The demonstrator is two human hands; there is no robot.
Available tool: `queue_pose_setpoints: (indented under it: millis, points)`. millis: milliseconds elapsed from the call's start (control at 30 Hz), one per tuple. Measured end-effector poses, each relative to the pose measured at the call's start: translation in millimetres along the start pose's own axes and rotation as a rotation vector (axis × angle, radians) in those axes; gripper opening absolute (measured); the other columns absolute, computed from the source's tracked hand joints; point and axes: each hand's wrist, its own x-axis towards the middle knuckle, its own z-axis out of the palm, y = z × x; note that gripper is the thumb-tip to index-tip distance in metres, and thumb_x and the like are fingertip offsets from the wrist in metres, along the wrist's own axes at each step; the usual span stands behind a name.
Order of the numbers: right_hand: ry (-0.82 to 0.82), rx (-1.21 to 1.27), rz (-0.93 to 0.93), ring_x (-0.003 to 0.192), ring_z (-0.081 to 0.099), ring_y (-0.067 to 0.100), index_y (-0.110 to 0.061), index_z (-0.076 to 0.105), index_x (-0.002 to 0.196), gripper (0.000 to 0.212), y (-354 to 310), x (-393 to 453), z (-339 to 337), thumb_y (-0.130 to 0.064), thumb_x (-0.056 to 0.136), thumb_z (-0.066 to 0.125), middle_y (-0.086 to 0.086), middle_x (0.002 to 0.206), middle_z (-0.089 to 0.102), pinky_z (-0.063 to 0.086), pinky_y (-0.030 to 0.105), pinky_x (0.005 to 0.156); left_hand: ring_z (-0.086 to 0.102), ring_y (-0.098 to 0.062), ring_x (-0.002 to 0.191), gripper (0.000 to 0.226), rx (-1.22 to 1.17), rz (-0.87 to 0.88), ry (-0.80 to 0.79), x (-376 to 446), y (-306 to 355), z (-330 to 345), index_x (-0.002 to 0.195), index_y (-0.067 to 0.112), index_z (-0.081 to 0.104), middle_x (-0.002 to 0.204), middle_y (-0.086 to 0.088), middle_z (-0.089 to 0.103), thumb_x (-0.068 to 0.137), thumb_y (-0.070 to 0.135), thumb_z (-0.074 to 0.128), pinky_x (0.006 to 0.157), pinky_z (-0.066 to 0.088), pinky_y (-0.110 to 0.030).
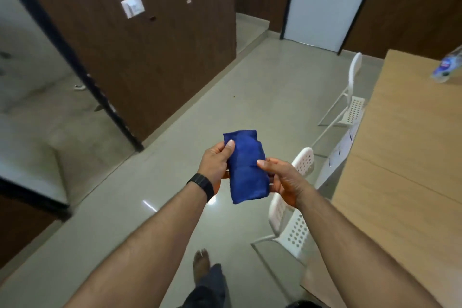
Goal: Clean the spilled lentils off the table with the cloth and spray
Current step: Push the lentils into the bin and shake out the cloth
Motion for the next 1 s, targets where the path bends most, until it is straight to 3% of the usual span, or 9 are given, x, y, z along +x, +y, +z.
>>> queue_pose_setpoints:
  millis: [133,267,400,533,733,833,1000]
  points:
    - [0.128,0.035,-0.019,0.112,0.071,0.043,-0.003,0.068,0.129,0.063,-34,60,13,-0.042,0.080,0.082,0.023,0.123,0.073,0.055,0.063,0.099,0.073,-0.030,0.108,0.036,0.102,-0.080,-0.183,85,40,-15,0.123,0.016,0.071,0.114,-0.004,0.078,0.107,0.043,0.055,0.091,0.061,-0.048]
    - [0.261,0.085,-0.018,0.111,0.073,0.036,-0.010,0.073,0.125,0.059,-68,106,10,-0.049,0.081,0.080,0.014,0.120,0.076,0.058,0.055,0.097,0.074,-0.030,0.107,0.040,0.199,-0.162,-0.414,164,80,-2,0.124,0.009,0.070,0.115,-0.010,0.077,0.106,0.043,0.057,0.084,0.061,-0.040]
    - [0.461,0.256,-0.076,0.115,0.071,0.036,-0.011,0.070,0.127,0.041,-94,153,-34,-0.029,0.091,0.077,0.013,0.119,0.076,0.057,0.055,0.098,0.073,-0.023,0.108,0.037,0.351,-0.207,-0.563,248,97,49,0.123,0.019,0.071,0.115,-0.001,0.078,0.106,0.047,0.055,0.080,0.058,-0.035]
    - [0.631,0.433,-0.139,0.118,0.070,0.034,-0.013,0.065,0.130,0.035,-109,199,-85,-0.019,0.096,0.071,0.011,0.123,0.076,0.052,0.057,0.104,0.071,-0.026,0.111,0.038,0.515,-0.300,-0.668,318,94,101,0.122,0.023,0.072,0.118,0.000,0.076,0.102,0.053,0.059,0.086,0.060,-0.043]
    - [0.842,0.574,-0.194,0.113,0.072,0.034,-0.013,0.065,0.129,0.031,-150,270,-196,-0.011,0.098,0.069,0.011,0.122,0.076,0.059,0.051,0.092,0.077,-0.022,0.091,0.033,0.582,-0.367,-0.818,434,113,211,0.128,0.016,0.063,0.110,-0.007,0.078,0.097,0.012,0.071,0.068,0.060,-0.032]
    - [0.932,0.618,-0.216,0.108,0.074,0.035,-0.013,0.065,0.125,0.027,-180,285,-244,-0.009,0.098,0.067,0.012,0.120,0.076,0.060,0.047,0.080,0.075,-0.025,0.095,0.038,0.668,-0.332,-0.929,481,130,277,0.130,0.017,0.062,0.107,-0.009,0.078,0.094,0.005,0.071,0.070,0.058,-0.033]
    - [1.128,0.706,-0.290,0.104,0.075,0.032,-0.012,0.065,0.127,0.031,-215,298,-334,-0.003,0.097,0.065,0.011,0.119,0.077,0.061,0.046,0.076,0.075,-0.017,0.087,0.040,0.755,-0.291,-1.099,539,139,399,0.132,0.017,0.063,0.103,-0.007,0.079,0.095,0.005,0.069,0.066,0.057,-0.028]
